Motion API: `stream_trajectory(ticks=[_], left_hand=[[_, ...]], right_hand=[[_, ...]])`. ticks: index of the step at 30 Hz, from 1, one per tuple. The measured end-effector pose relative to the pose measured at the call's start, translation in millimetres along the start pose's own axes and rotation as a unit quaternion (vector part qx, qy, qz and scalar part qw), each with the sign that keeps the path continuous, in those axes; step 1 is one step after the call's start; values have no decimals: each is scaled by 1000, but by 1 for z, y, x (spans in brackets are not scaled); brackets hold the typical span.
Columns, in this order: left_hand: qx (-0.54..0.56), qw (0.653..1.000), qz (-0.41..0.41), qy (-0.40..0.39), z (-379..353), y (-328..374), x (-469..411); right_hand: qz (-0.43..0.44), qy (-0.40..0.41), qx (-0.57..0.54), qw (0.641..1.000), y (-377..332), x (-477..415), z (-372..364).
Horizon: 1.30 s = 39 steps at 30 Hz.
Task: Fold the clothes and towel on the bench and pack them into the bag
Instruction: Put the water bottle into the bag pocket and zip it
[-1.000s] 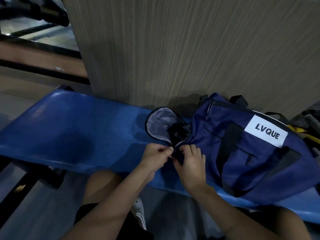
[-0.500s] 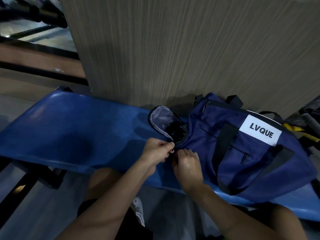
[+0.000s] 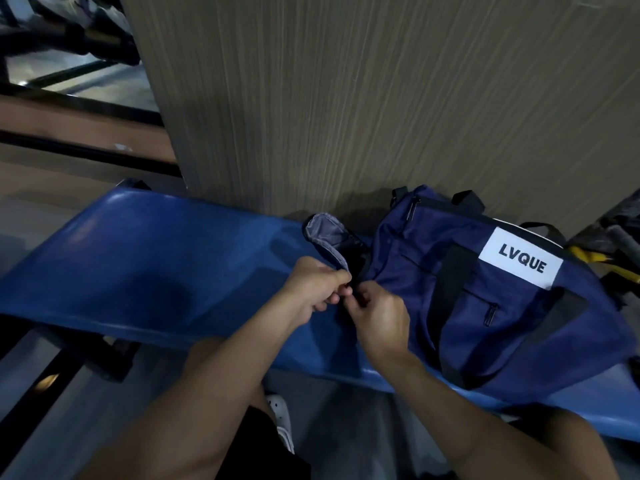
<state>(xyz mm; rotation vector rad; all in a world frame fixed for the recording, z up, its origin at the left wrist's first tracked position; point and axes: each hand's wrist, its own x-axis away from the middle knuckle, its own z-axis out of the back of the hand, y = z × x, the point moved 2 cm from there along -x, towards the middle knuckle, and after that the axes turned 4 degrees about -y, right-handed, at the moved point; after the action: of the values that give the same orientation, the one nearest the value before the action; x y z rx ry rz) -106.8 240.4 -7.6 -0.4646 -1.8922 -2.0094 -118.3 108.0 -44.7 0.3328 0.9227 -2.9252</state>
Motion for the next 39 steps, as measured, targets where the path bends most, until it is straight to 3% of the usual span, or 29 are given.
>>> stream_trajectory(ticks=[6,16,20,27,32,36,39], left_hand=[[0,999,32,-18,1,9,-3],[72,996,8,-53,-3,35,-6],[104,993,10,-57,-1,38,-5],[84,993,-16,-84,1,43,-6],[6,985,-121,-120,4,39,-4],[-142,962,-225,-55,6,31,-10],[-172,947,-271,-19,3,29,-13]], right_hand=[[-25,-15,62,998,-9,-8,2],[-68,-20,21,997,-6,5,-9],[-48,14,-27,998,-9,-8,2],[-42,17,-4,999,-18,-24,15],[-45,20,-3,999,-19,-23,13],[-32,34,-4,999,-15,-18,9],[-25,34,5,999,-13,-14,11]])
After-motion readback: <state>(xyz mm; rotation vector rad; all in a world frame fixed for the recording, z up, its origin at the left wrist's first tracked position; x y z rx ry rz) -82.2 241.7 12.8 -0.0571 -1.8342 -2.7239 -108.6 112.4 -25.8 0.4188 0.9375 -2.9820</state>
